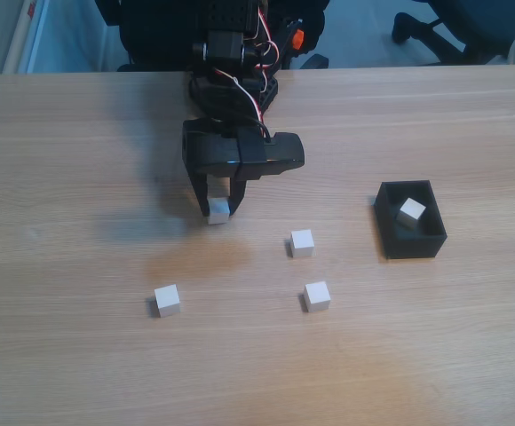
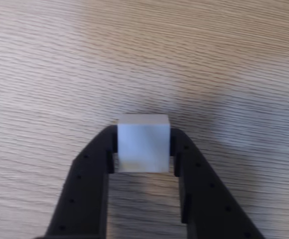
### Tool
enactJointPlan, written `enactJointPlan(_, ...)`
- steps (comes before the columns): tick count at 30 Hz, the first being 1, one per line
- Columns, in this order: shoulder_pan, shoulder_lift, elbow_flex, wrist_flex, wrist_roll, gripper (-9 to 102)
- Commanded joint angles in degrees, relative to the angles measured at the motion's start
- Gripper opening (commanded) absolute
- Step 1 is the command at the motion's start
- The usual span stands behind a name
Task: Pick blocks and place them in the box.
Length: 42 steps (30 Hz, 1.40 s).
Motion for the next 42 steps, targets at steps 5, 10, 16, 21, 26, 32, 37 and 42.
enactJointPlan(5,-2.5,2.5,-3.9,1.6,1.9,0)
enactJointPlan(10,-9.2,4.7,-11.1,11.0,9.8,0)
enactJointPlan(16,-20.8,0.2,-29.5,27.8,25.3,0)
enactJointPlan(21,-29.9,-3.3,-38.6,31.6,32.9,0)
enactJointPlan(26,-36.5,-8.7,-46.8,34.0,39.5,0)
enactJointPlan(32,-41.0,-17.2,-56.5,35.3,46.6,0)
enactJointPlan(37,-42.5,-22.9,-60.3,33.8,48.3,1)
enactJointPlan(42,-44.2,-26.3,-62.4,31.3,50.0,4)
